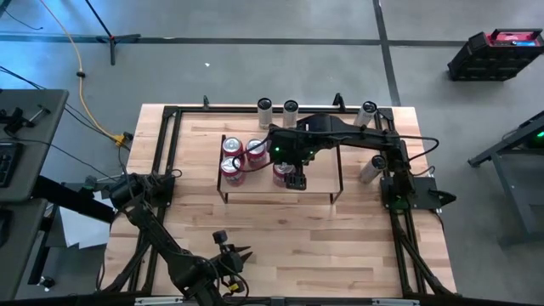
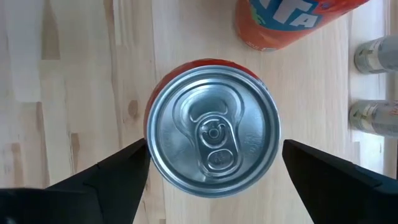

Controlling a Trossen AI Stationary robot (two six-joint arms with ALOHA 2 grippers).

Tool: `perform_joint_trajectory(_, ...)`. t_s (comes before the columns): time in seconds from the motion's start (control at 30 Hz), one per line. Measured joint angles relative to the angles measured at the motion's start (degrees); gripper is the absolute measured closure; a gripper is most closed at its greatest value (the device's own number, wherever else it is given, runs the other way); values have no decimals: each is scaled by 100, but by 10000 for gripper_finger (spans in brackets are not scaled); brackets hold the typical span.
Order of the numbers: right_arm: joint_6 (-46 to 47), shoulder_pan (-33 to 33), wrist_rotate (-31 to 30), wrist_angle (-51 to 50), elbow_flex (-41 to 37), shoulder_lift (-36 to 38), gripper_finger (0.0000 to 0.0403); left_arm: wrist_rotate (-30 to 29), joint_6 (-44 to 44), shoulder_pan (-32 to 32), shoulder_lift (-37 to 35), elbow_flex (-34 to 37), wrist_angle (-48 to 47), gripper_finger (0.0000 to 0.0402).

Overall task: Place canned beverage on shelf
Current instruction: Put the red soda can on the shelf aligned with the other red soda can

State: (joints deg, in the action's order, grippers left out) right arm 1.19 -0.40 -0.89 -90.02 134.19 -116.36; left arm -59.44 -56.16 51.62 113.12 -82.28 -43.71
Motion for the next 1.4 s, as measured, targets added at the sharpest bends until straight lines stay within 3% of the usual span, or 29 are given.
perform_joint_trajectory(1.1,11,9,115,6,-24,311,52,9,-514,173,0,0,-292,335)
perform_joint_trajectory(1.23,126,48,95,12,-649,769,52,11,-530,174,0,0,-306,335)
perform_joint_trajectory(1.4,463,46,-20,349,-2190,1739,52,-24,-527,138,0,0,-289,335)
